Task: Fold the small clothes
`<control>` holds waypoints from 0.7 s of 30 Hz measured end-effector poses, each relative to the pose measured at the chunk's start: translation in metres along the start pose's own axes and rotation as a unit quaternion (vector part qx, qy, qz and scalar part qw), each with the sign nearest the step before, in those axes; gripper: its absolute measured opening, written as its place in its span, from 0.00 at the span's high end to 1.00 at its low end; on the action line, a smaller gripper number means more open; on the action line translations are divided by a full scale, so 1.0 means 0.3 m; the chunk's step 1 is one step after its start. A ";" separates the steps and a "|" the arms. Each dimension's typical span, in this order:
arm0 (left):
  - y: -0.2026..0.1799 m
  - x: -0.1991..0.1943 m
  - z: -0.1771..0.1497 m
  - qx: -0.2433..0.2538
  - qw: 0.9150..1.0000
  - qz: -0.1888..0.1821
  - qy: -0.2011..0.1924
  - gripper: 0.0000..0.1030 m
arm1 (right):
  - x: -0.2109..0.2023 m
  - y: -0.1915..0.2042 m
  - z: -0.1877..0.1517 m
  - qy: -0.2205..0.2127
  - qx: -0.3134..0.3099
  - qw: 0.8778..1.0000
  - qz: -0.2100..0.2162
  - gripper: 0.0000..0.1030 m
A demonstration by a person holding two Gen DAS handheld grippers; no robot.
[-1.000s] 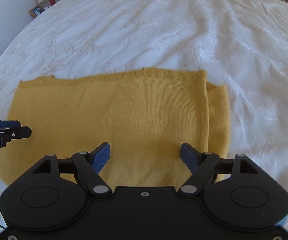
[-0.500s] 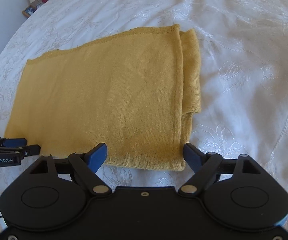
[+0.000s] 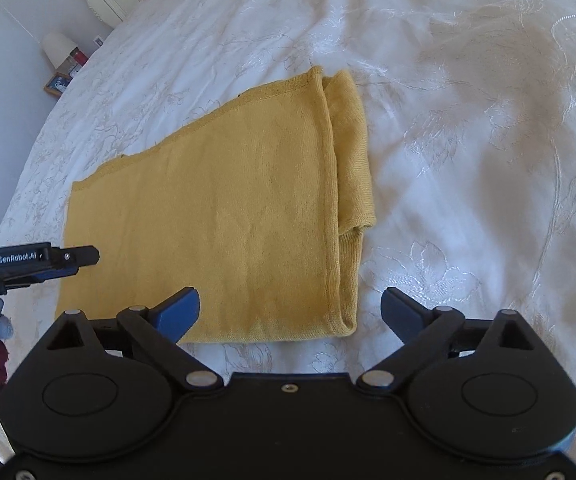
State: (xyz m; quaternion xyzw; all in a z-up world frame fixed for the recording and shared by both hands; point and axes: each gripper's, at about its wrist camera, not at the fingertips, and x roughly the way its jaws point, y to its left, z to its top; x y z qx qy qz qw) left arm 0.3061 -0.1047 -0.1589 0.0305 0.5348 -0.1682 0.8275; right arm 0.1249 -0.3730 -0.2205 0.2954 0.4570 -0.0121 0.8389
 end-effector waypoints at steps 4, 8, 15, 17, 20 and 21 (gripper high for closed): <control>-0.034 0.062 0.060 0.003 1.000 0.014 0.005 0.45 | -0.012 -0.035 0.002 -0.001 0.015 1.000 0.011 0.02; -0.056 0.122 0.091 0.014 1.000 0.020 0.019 0.45 | -0.014 -0.074 0.026 -0.003 0.032 0.999 0.029 0.01; -0.079 0.234 0.085 0.033 0.998 0.042 0.046 0.38 | 0.047 -0.125 0.110 0.013 0.039 0.997 0.058 0.01; -0.076 0.245 0.084 0.033 0.998 0.042 0.043 0.32 | 0.073 -0.135 0.139 0.017 0.039 0.997 0.072 0.01; -0.076 0.267 0.085 0.038 0.998 0.008 0.048 0.04 | 0.126 -0.149 0.178 0.029 0.044 0.995 0.090 0.01; -0.084 0.278 0.084 0.048 0.997 0.004 0.052 0.00 | 0.144 -0.153 0.189 0.033 0.047 0.994 0.094 0.01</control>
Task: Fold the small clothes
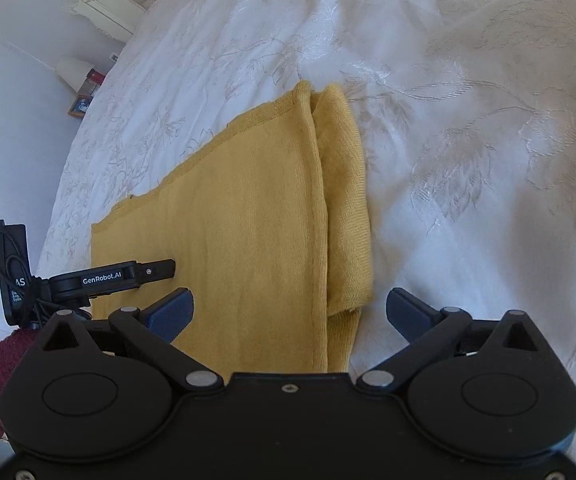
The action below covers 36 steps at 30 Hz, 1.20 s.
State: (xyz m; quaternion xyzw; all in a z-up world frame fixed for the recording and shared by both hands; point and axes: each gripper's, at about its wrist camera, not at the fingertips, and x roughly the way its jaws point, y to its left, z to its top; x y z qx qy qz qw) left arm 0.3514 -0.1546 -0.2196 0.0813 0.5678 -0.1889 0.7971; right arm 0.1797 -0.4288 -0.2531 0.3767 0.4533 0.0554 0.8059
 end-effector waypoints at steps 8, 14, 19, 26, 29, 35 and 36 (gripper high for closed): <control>-0.021 0.016 -0.008 0.008 1.000 0.018 -0.014 0.00 | 0.121 -0.050 0.074 0.022 0.031 0.999 0.039 0.00; 0.016 -0.069 0.040 -0.025 0.998 0.026 -0.056 0.01 | 0.154 -0.059 0.108 0.021 0.039 0.997 0.060 0.00; 0.056 -0.045 0.125 -0.040 0.996 0.067 -0.050 0.01 | 0.155 -0.065 0.104 0.015 0.039 0.997 0.069 0.00; 0.063 0.054 0.167 -0.017 0.996 0.084 0.010 0.00 | 0.150 -0.078 0.110 0.013 0.036 0.996 0.076 0.00; 0.064 0.029 0.152 -0.016 0.997 0.078 0.003 0.00 | 0.151 -0.085 0.113 0.013 0.040 0.996 0.082 0.00; 0.066 -0.110 0.000 -0.032 0.998 0.050 -0.002 0.01 | 0.142 -0.108 0.111 0.012 0.051 0.994 0.097 0.00; 0.064 -0.137 -0.036 -0.033 0.998 0.050 -0.004 0.01 | 0.143 -0.107 0.112 0.013 0.050 0.994 0.097 0.00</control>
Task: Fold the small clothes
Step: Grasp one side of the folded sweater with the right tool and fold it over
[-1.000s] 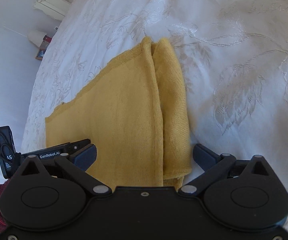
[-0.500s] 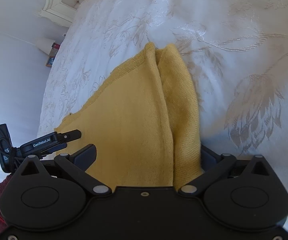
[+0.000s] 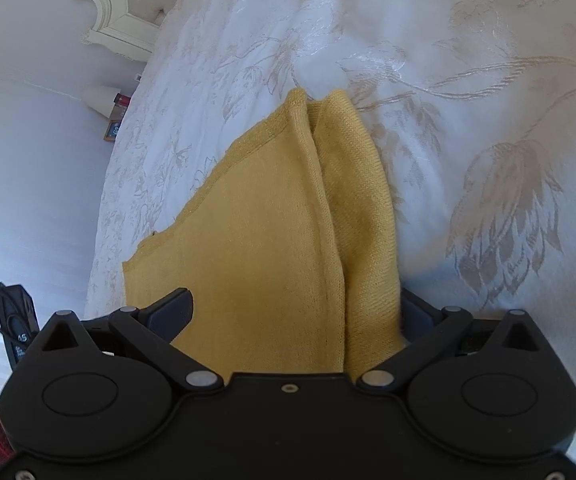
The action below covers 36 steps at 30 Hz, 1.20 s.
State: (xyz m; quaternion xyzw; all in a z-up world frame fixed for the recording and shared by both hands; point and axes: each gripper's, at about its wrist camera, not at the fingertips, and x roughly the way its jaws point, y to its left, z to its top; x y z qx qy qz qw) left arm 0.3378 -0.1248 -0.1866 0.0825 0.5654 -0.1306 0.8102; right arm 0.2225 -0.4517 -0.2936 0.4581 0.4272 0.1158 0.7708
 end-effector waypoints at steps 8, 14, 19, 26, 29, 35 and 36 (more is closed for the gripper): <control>0.072 -0.161 -0.226 -0.042 0.999 0.008 0.003 0.01 | 0.024 0.053 0.015 0.042 -0.034 0.998 -0.039 0.47; 0.150 -0.205 -0.312 -0.061 0.998 0.007 -0.004 0.01 | 0.044 0.152 0.001 0.053 -0.071 0.991 -0.098 0.72; 0.234 -0.220 -0.330 -0.071 0.997 -0.014 -0.017 0.01 | 0.031 0.315 -0.013 0.046 -0.107 0.988 -0.097 0.73; 0.359 -0.226 -0.352 -0.075 0.996 -0.044 -0.027 0.01 | 0.086 0.591 -0.048 0.044 -0.139 0.987 -0.072 0.73; 0.413 -0.232 -0.367 -0.075 0.996 -0.051 -0.025 0.01 | 0.142 0.682 -0.077 0.048 -0.145 0.987 -0.059 0.73; 0.519 -0.243 -0.404 -0.081 0.995 -0.055 -0.017 0.01 | 0.326 0.818 -0.163 0.078 -0.159 0.983 -0.045 0.74; 0.536 -0.245 -0.409 -0.083 0.995 -0.055 -0.016 0.01 | 0.358 0.834 -0.178 0.082 -0.161 0.982 -0.046 0.74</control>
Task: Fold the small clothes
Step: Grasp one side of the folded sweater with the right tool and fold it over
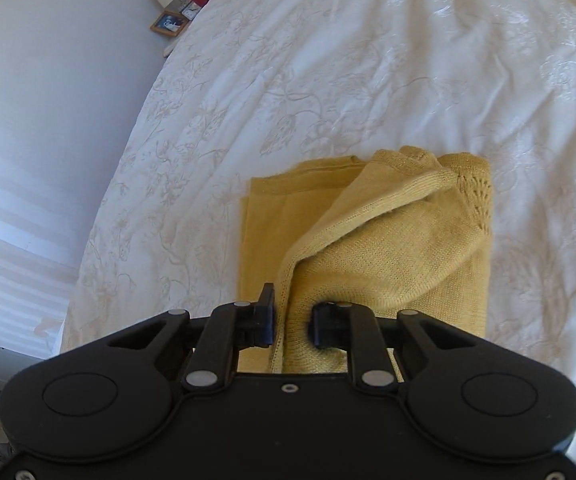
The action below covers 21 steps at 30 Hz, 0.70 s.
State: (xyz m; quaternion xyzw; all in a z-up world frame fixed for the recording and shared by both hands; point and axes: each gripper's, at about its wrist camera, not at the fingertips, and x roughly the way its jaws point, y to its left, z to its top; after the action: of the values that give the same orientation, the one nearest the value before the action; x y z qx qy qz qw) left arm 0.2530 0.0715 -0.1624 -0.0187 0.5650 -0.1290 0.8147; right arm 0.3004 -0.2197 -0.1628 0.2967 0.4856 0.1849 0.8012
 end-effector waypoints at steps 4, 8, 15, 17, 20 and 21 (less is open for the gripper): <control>0.062 -0.007 -0.009 -0.008 1.000 0.001 0.005 0.01 | 0.112 0.082 -0.014 0.017 -0.012 1.000 -0.014 0.74; 0.104 -0.011 -0.013 -0.013 1.000 0.001 0.008 0.01 | 0.196 0.142 -0.025 0.027 -0.036 0.998 -0.054 0.74; 0.120 -0.020 -0.002 -0.014 1.000 -0.006 0.005 0.01 | 0.294 0.215 -0.035 0.037 -0.055 0.997 -0.047 0.59; 0.113 -0.026 0.001 -0.011 1.000 -0.011 0.003 0.01 | 0.276 0.234 -0.041 0.025 -0.059 0.998 -0.007 0.56; 0.089 -0.032 0.017 -0.003 1.000 -0.018 0.001 0.01 | 0.220 0.247 -0.041 -0.003 -0.062 0.998 0.017 0.56; 0.079 -0.032 0.027 0.001 1.000 -0.022 -0.001 0.01 | 0.195 0.241 -0.040 -0.011 -0.060 0.998 0.016 0.56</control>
State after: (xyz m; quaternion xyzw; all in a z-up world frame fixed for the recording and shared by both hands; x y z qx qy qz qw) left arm 0.2618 0.0958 -0.1550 -0.0305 0.5637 -0.1469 0.8122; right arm 0.3160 -0.1273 -0.1588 0.2574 0.4599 0.2231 0.8201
